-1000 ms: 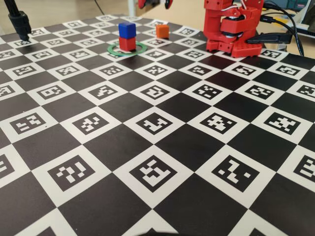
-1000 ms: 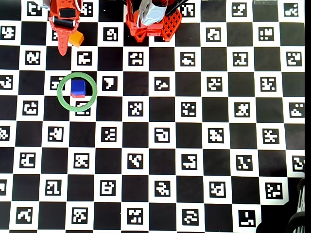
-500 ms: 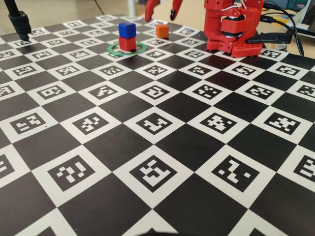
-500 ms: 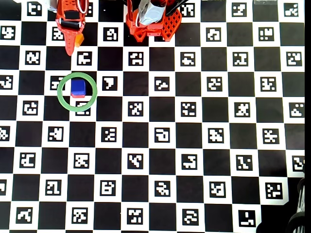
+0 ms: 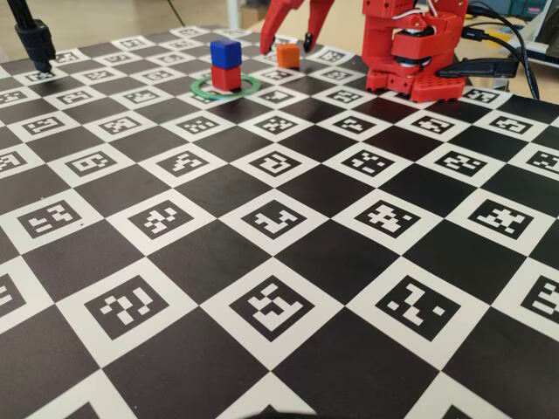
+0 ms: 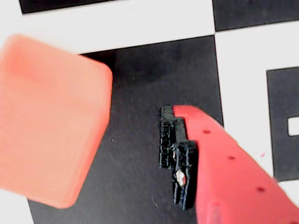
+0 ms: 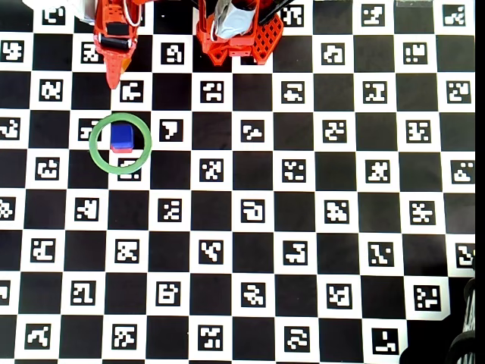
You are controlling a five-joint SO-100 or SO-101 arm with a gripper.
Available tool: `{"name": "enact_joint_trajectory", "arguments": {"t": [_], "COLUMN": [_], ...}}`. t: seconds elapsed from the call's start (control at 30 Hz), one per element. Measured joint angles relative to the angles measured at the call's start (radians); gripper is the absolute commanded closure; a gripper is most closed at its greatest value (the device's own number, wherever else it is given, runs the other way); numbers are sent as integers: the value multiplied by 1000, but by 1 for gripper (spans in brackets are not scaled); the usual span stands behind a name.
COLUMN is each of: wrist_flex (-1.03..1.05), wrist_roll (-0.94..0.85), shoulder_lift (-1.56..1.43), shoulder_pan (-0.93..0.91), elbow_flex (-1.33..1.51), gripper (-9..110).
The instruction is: Grab the red cube then put it in the green circle then put the blue cube on top and finally the orange cube on top
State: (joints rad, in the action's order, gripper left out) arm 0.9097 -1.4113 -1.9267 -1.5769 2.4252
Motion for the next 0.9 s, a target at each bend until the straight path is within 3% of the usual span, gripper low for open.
{"name": "enact_joint_trajectory", "arguments": {"t": [0.9], "wrist_flex": [-28], "wrist_roll": [64], "shoulder_lift": [17], "shoulder_pan": [43], "elbow_flex": [17], "gripper": [56]}}
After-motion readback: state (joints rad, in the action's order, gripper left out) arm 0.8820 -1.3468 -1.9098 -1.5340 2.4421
